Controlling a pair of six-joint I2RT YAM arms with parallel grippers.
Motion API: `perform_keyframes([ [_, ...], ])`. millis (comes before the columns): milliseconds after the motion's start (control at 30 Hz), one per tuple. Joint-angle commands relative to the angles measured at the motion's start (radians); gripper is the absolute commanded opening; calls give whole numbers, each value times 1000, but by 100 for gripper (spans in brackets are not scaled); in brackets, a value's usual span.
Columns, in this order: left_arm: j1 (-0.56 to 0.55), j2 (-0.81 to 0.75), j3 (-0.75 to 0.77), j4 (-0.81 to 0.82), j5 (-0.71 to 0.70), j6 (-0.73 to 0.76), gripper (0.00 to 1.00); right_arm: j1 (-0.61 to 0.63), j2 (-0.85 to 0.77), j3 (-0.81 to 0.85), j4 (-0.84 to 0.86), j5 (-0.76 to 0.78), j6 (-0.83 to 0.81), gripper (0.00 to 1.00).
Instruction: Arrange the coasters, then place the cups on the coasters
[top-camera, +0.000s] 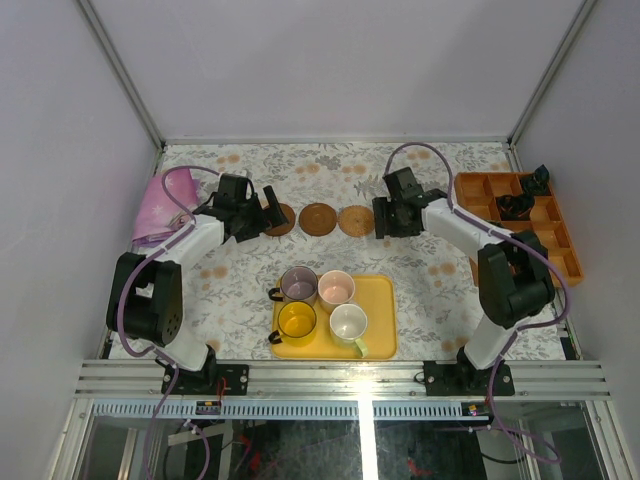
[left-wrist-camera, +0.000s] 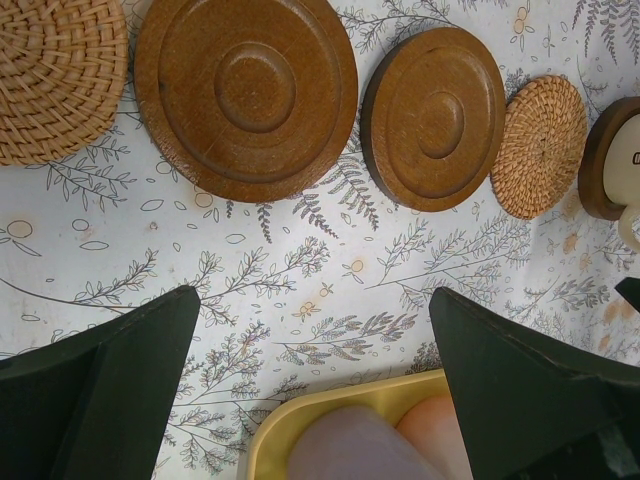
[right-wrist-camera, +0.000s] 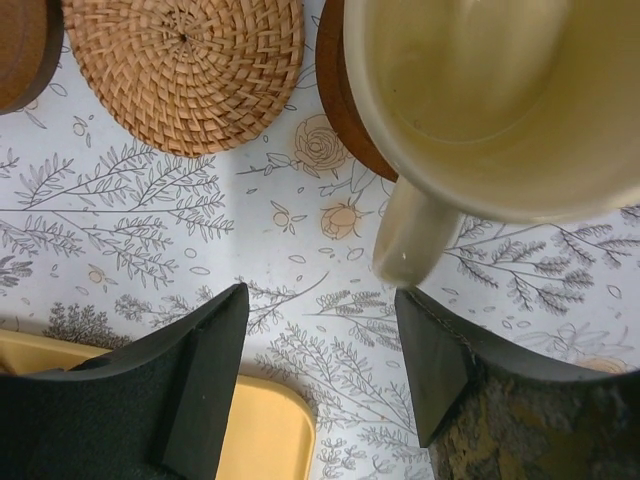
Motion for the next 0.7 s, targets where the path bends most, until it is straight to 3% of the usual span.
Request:
perform_keyframes([
  [0, -5, -1, -12, 43, 6, 16, 100, 12, -122, 49, -34, 74, 6, 67],
  [667, -13, -30, -28, 52, 6, 19, 100, 12, -348, -9, -57, 184, 35, 59],
])
